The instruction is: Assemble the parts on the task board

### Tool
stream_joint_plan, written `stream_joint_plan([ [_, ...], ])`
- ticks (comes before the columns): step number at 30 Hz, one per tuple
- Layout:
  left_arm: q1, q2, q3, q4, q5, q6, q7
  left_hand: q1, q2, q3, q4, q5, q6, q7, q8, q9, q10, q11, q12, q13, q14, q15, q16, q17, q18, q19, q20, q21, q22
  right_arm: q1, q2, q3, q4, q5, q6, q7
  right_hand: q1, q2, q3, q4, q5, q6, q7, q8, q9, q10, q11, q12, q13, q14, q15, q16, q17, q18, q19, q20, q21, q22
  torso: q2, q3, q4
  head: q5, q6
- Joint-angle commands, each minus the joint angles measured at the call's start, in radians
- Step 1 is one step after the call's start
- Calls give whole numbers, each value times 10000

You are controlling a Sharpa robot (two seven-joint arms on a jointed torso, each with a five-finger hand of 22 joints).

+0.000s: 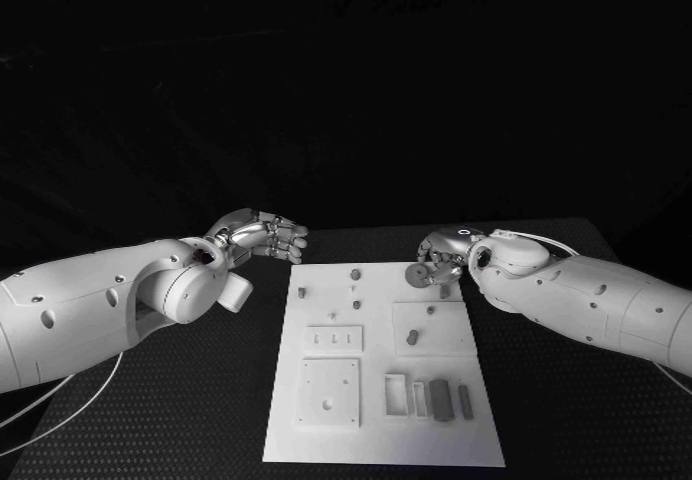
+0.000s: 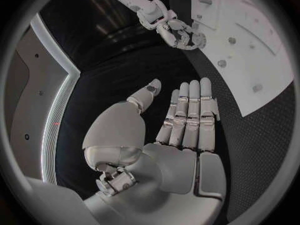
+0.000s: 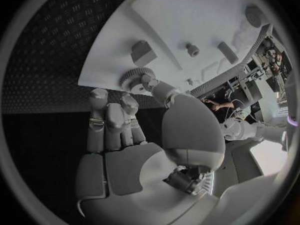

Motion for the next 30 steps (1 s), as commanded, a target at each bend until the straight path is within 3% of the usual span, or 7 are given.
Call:
stream_joint_plan([
  [1,13,-16,10,52,-62,128,62,2,-44,-25,57,43,-49,35,-54,17,6,41,-66,12,26,73,-48,11,125,-59,-11,-38,14,-43,24,-25,8,22,310,136,-103,30,-48,72,-37,177,119,38,12,-118,16,59,26,70,-12,46,4,369,-21,-27,48,211,1,2,-2,7,-38],
  [12,14,-35,11,52,-65,118,49,14,-46,-21,52,43,-49,35,-58,21,8,41,-78,20,28,73,-59,23,125,-59,-11,-43,18,-45,-34,-27,194,205,24,248,-109,21,-49,67,-29,220,120,60,22,-131,14,85,1,72,-11,47,18,369,-30,-32,57,210,-20,15,-20,22,-66],
  [30,14,-30,11,33,-66,114,47,19,-50,-22,52,43,-54,38,-66,25,9,44,-96,31,30,74,-77,40,124,-59,-9,-50,24,-44,-33,-25,292,273,-124,267,-375,-238,-137,236,-32,104,220,-26,-16,-177,105,193,-116,124,65,61,113,369,-15,-44,98,199,-16,19,-14,13,-60],
])
